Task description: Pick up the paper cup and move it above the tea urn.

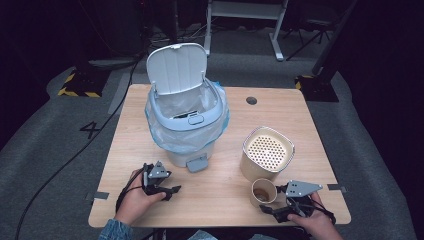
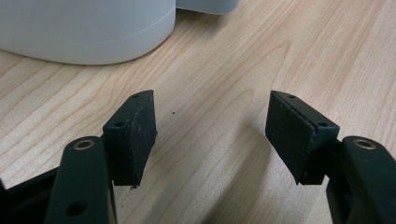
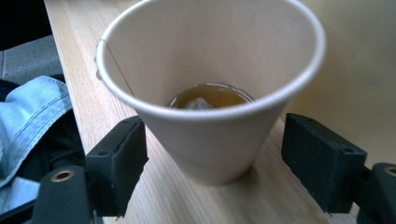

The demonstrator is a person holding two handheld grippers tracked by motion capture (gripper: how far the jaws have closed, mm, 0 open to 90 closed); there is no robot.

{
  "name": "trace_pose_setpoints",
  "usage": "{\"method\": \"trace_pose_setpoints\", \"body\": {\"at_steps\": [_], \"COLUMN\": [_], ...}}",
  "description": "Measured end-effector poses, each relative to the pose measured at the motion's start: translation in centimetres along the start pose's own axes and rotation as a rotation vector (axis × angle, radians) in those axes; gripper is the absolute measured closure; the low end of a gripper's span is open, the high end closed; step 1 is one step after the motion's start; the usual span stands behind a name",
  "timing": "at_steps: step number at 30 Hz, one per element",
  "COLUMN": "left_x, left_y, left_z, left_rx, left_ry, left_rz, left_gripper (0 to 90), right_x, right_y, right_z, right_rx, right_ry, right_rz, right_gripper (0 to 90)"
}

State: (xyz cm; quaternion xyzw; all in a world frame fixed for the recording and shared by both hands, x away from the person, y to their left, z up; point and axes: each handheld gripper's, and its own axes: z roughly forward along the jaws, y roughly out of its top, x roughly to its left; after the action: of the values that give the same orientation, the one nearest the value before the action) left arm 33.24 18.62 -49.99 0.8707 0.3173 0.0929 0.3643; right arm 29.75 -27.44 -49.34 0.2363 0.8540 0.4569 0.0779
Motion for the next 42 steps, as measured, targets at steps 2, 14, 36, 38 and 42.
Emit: {"method": "trace_pose_setpoints", "body": {"at_steps": [2,14,36,38,42], "left_x": [0.0,-0.4,-0.5,-0.5,-0.5], "left_y": [-0.1,-0.2,-0.2,-0.2,-0.2], "left_z": [0.1,0.4,0.4,0.4,0.4], "left_rx": [-0.016,-0.016,-0.016,-0.016,-0.017], "left_ry": [-0.001,0.028,0.031,0.03,0.03], "left_rz": [-0.002,0.038,0.04,0.039,0.039], "left_gripper": [33.3,28.9,28.8,28.8,28.8], "right_x": [0.1,0.5,0.4,0.4,0.4], "right_y": [0.1,0.1,2.2,2.5,3.2], "right_z": [0.3,1.5,-2.2,-2.8,-3.9], "right_rx": [-0.001,-0.047,-0.138,-0.146,-0.145], "right_ry": [-0.005,-0.02,0.06,0.055,0.044], "right_rz": [-0.007,-0.015,-0.067,-0.064,-0.046], "right_gripper": [22.7,28.5,30.8,30.9,31.0]}}
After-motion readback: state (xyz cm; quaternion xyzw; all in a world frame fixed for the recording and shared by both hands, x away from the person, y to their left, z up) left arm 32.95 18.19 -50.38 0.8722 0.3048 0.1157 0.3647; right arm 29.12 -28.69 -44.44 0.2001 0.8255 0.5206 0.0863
